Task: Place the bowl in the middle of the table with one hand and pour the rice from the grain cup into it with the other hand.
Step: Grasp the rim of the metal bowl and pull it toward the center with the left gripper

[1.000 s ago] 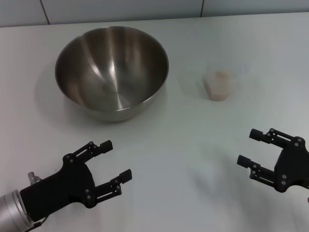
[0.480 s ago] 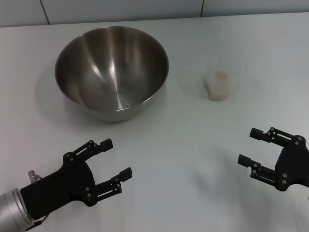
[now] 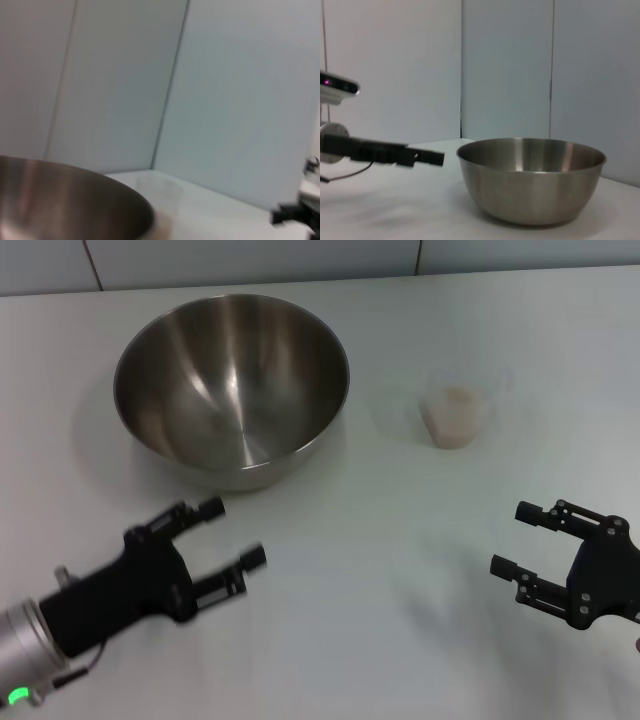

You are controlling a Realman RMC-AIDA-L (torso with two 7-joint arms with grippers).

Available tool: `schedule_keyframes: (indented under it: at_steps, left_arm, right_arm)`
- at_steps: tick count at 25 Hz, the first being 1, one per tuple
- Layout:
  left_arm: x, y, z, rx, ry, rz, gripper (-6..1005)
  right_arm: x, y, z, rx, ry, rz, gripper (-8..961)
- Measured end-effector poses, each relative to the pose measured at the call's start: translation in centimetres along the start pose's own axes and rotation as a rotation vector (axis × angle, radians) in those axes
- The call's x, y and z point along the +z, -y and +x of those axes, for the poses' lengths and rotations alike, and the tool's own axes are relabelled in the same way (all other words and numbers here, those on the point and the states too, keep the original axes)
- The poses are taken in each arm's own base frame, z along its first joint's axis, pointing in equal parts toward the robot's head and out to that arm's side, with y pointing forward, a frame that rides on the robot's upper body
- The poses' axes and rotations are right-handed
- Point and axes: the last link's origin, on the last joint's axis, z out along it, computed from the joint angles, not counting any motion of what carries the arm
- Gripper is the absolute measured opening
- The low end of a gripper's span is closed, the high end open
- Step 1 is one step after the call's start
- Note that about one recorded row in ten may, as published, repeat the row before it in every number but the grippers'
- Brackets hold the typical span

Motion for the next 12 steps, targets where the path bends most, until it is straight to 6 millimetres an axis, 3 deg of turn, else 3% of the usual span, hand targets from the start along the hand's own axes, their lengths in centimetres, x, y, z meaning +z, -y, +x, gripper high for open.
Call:
schedule_keyframes:
  at_steps: [4, 5, 6, 7, 9, 12]
  left_arm:
    - [0.0, 0.0, 0.0, 0.0, 0.0, 0.0, 822]
    - [0.4, 1.2, 0.9, -0.056, -0.019, 0.033, 821]
    - [0.4, 1.2, 0.9, -0.056, -0.019, 0.033, 820]
    - [0.7, 3.8, 3.3, -0.139, -0.056, 0.081, 819]
    - [0.4, 5.9, 5.2, -0.207, -0.086, 0.148, 817]
    - [0.2, 7.2, 6.5, -0.23, -0.093, 0.19, 815]
  right_arm:
    - [0.3, 0.2, 0.1, -0.003, -0.01, 0.005, 664]
    - [0.4, 0.4, 0.1, -0.005, -0.014, 0.006, 664]
    - [0.4, 0.4, 0.1, -0.005, -0.014, 0.006, 664]
    - [0.4, 0.4, 0.1, -0.007, -0.016, 0.007, 664]
    - [0.5, 0.5, 0.1, -0.007, -0.014, 0.008, 664]
    - [0.5, 0.5, 0.0, -0.017, -0.01, 0.011, 664]
